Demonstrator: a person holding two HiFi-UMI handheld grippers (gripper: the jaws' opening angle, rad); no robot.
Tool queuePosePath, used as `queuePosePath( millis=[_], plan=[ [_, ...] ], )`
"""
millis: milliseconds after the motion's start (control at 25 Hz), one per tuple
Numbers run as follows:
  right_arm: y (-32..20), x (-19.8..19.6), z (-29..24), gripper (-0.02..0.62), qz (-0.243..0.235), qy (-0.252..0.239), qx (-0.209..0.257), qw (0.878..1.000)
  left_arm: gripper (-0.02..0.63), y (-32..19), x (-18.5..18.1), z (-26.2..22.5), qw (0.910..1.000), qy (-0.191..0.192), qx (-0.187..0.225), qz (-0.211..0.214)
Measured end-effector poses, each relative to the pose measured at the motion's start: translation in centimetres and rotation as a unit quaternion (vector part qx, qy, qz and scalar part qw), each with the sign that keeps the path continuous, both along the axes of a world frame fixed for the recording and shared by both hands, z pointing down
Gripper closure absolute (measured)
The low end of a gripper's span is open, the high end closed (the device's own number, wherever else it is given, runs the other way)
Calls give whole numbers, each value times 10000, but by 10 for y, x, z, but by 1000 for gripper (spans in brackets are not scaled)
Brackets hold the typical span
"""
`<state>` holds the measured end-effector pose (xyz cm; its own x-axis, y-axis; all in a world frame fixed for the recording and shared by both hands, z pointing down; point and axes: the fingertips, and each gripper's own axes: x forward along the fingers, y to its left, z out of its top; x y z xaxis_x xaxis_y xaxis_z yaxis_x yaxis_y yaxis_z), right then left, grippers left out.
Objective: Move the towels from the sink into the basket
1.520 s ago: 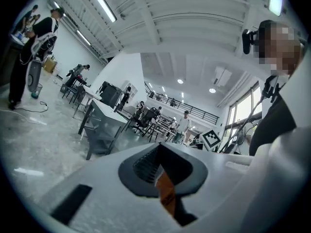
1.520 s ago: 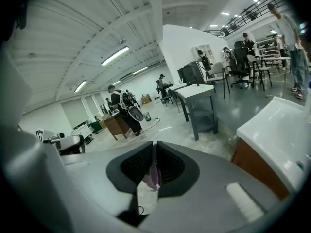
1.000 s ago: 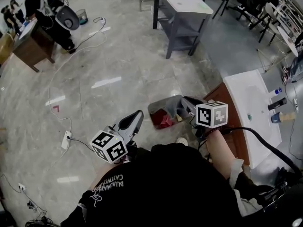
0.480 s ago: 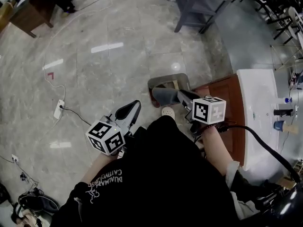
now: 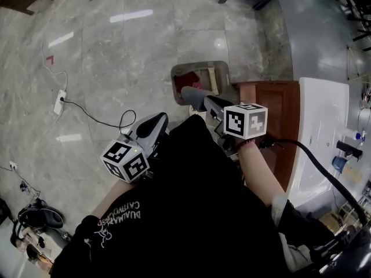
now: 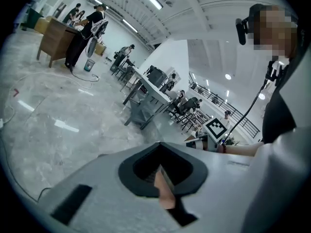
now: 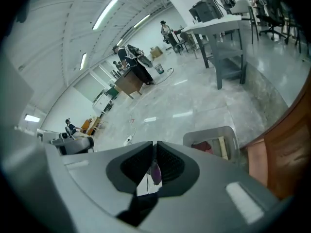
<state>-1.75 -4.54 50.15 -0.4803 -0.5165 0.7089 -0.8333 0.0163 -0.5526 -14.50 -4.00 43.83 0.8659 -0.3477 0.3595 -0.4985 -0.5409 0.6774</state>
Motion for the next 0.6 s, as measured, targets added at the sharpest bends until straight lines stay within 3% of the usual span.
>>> queuePosePath(
  millis=[320,600],
  plan=[
    [-5,28,56,563,-1231,136,-431,9914,603,-20,91,47,9992,-295,-221,123],
    [-25,69,123,563,-1325,-189,-1160,9842,603,-36,135,90,9963,-504,-688,100]
  ],
)
